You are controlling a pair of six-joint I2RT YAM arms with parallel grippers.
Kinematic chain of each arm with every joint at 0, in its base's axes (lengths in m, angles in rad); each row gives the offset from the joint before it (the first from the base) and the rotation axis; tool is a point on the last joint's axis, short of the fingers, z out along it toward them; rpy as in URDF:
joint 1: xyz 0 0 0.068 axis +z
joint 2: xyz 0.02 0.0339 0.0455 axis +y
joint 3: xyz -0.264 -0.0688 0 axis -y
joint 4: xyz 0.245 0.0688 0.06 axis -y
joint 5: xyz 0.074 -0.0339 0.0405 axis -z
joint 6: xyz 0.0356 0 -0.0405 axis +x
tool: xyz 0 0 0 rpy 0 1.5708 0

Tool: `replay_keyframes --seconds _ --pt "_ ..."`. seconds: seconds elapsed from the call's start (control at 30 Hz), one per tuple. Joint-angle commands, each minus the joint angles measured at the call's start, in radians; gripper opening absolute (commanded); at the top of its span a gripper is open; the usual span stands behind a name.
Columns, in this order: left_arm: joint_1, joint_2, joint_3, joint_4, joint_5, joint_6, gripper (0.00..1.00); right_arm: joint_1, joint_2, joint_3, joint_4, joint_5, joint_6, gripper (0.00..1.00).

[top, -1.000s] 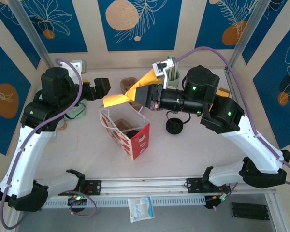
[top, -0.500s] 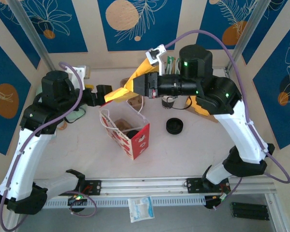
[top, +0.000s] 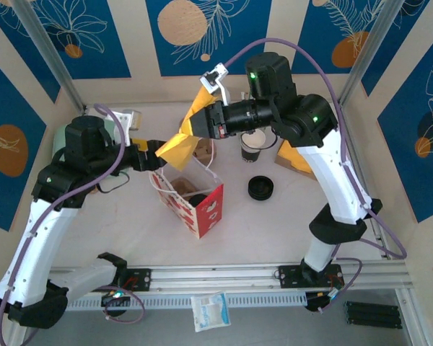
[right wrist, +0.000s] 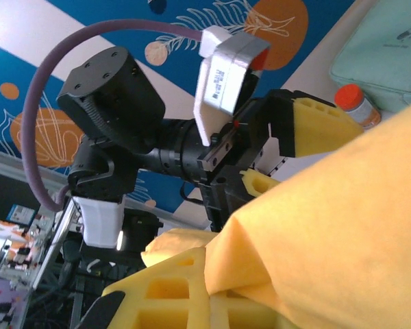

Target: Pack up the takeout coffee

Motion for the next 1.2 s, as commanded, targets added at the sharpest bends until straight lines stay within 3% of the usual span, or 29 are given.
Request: replay_keyframes --seconds 0.0,0.83,1.17 --pt "0.007 -0.029 -0.027 0.031 0.068 -0.035 0.99 -0.005 0.031 0.044 -0.085 -0.068 -0.081 0.0" --pt "-0.01 -0.084 -0.173 0.061 0.133 -0.089 1.0 0.007 0.113 0.059 -0.269 -0.122 -0.385 0.0" --pt "-0.023 -0.123 -0.216 0.063 0.105 -0.103 0.99 0.038 0.102 0.036 -0.342 -0.145 -0.503 0.0"
